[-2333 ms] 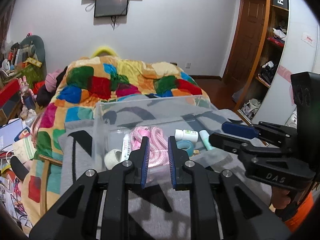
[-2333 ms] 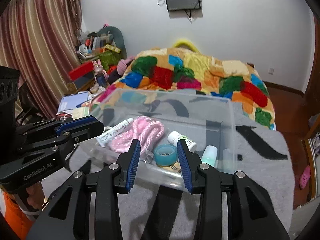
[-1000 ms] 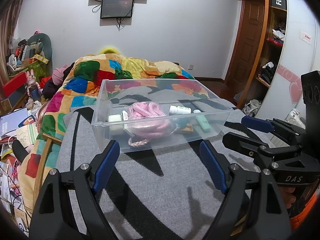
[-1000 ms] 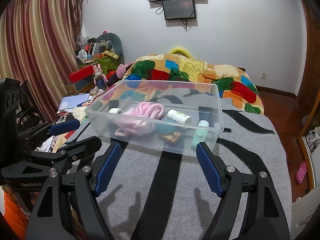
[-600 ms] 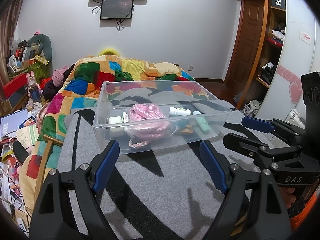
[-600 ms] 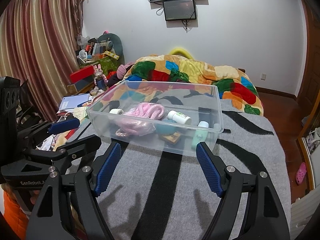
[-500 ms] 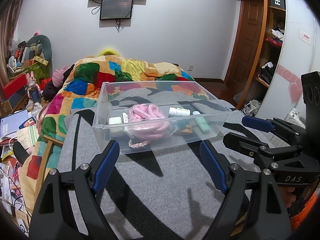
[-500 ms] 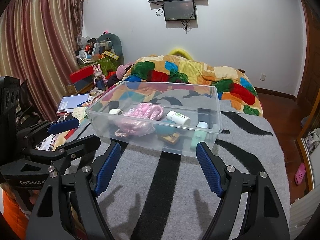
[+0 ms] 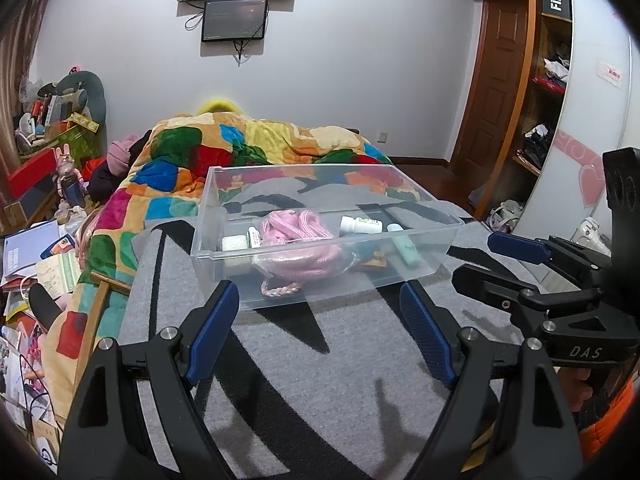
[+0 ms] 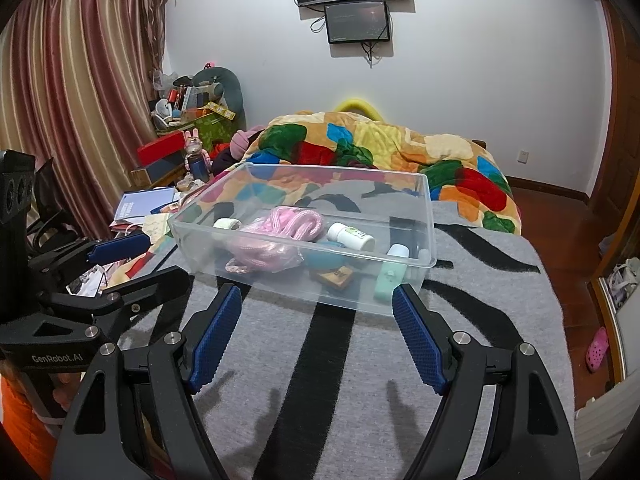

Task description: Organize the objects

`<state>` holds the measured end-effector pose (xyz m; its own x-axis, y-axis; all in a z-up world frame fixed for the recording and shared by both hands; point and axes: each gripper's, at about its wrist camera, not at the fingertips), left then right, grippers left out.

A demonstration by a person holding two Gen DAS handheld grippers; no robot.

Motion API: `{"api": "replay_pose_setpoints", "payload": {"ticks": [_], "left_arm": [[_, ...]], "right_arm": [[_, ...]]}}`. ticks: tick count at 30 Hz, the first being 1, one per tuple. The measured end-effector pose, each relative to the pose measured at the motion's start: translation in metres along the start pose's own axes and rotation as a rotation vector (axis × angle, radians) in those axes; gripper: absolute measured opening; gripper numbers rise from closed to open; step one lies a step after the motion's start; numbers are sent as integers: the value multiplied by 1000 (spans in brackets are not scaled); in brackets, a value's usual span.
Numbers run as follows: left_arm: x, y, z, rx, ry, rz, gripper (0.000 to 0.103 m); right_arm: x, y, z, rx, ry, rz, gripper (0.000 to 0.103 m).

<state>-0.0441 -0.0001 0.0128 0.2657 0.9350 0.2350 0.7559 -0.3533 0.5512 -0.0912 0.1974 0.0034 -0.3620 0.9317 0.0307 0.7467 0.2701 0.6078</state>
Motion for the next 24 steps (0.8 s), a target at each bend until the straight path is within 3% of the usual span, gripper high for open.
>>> {"api": "replay_pose_setpoints", "payload": {"ticks": [24], "left_arm": [[1, 1, 1, 4, 3, -2, 83]], "right_arm": [[5, -2, 0, -5, -6, 2, 78]]}}
Point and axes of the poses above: each gripper's, at about its wrist camera, not at the fingertips, and y roughly against the way its jaws point, x to its right, z to its underside, and after that the axes turned 13 degrees about z, right-handed
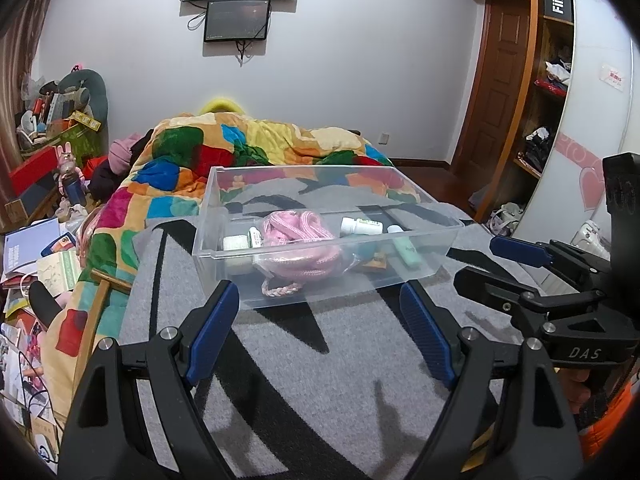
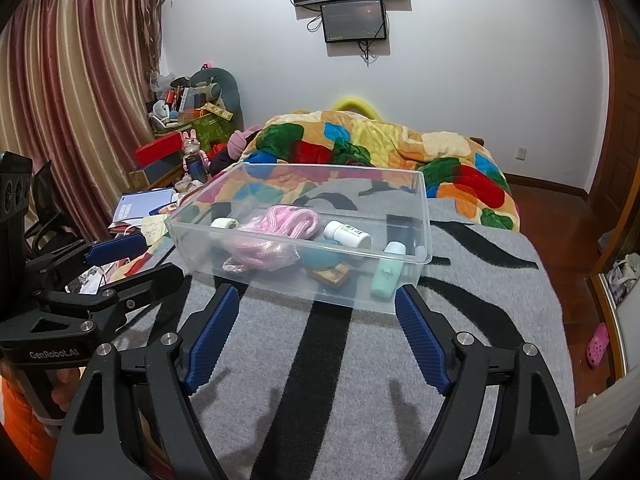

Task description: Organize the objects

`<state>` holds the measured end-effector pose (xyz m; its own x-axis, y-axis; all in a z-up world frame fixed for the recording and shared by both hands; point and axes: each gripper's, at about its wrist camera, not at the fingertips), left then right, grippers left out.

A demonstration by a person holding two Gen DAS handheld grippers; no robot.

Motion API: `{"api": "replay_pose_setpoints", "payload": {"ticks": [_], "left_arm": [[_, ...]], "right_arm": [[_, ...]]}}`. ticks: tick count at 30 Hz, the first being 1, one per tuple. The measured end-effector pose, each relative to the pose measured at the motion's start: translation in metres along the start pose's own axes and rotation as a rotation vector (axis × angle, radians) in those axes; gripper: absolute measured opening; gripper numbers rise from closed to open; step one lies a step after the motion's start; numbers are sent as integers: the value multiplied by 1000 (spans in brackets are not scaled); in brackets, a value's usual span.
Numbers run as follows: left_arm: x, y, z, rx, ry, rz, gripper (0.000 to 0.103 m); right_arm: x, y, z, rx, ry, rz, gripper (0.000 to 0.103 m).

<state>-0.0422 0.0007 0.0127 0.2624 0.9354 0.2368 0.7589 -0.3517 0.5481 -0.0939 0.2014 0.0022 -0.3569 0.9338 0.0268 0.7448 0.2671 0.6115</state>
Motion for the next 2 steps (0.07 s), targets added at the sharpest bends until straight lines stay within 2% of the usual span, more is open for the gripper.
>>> {"api": "replay_pose_setpoints", "payload": {"ticks": [2], "left_arm": [[2, 0, 0, -1, -6, 2, 84]], "right_arm": [[0, 0, 0, 0, 1, -1, 79]]}}
Point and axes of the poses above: each gripper's, at about its wrist camera, not at the fingertips, and y roughly against the way its jaws point, x to its right, z to its underside, and after that the axes turned 13 degrees about z, right-handed
